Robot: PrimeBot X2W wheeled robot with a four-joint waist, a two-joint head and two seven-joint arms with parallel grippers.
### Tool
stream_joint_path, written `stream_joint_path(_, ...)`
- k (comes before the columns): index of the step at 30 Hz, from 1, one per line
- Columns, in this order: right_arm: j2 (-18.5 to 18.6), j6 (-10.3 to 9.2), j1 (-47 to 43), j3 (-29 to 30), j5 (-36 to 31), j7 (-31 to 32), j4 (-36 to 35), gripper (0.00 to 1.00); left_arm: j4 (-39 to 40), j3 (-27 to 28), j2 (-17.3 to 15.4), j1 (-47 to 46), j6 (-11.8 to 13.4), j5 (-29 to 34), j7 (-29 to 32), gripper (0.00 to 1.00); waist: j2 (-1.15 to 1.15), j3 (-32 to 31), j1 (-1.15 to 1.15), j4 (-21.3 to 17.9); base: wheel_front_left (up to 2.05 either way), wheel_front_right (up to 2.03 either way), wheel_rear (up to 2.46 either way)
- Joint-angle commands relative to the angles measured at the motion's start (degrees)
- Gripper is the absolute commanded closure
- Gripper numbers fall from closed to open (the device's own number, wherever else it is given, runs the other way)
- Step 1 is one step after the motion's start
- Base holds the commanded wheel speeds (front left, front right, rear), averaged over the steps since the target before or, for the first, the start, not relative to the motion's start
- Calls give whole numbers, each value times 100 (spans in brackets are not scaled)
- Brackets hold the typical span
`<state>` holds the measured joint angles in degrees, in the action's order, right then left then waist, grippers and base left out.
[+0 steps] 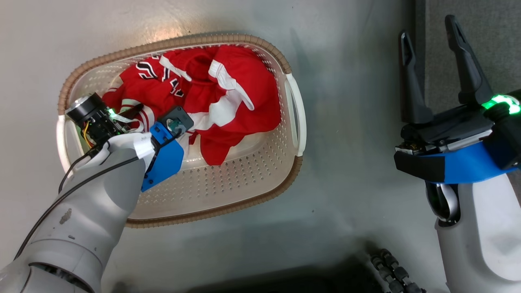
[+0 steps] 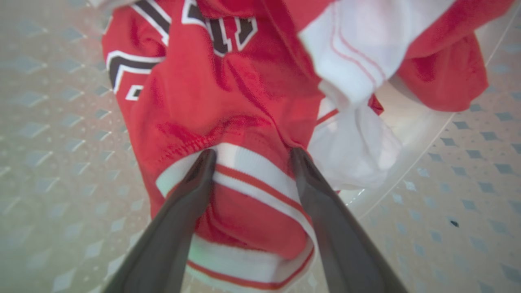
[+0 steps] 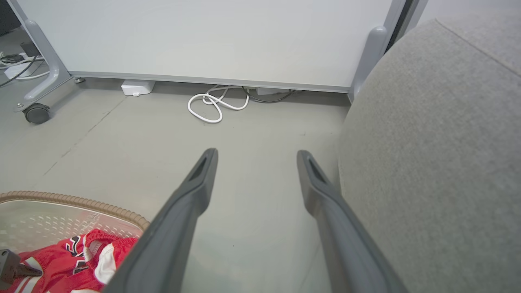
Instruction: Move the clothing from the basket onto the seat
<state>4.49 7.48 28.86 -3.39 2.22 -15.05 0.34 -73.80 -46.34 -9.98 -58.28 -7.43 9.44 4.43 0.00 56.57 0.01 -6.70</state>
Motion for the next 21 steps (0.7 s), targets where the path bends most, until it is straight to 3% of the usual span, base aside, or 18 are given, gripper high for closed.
stream_joint_path(1,1,3,66,25,-19,-20,-78,0,-10,52,5,-121,37,-93,30,0,0,117,-1,-16,0,0,0)
stream_joint_path(6,-7,3,7,70,-45,-20,-177,0,-6,-34,92,-149,97,-71,81,0,0,192,-1,-3,0,0,0)
stream_joint_path(7,-10,3,-7,82,-57,-20,-185,0,-6,-45,128,-156,110,-88,98,31,0,199,-1,10,0,0,0)
stream_joint_path(8,-14,3,-15,89,-68,-20,-186,0,-6,-56,172,-154,123,-105,97,82,0,199,-1,24,0,0,0)
stream_joint_path(9,-18,3,-16,86,-65,-20,-174,0,-6,-79,213,-149,137,-105,76,100,0,189,-1,37,0,0,0)
stream_joint_path(21,27,3,-74,121,-27,-20,11,0,-2,93,461,119,159,-562,-582,100,0,-389,-1,140,0,0,0)
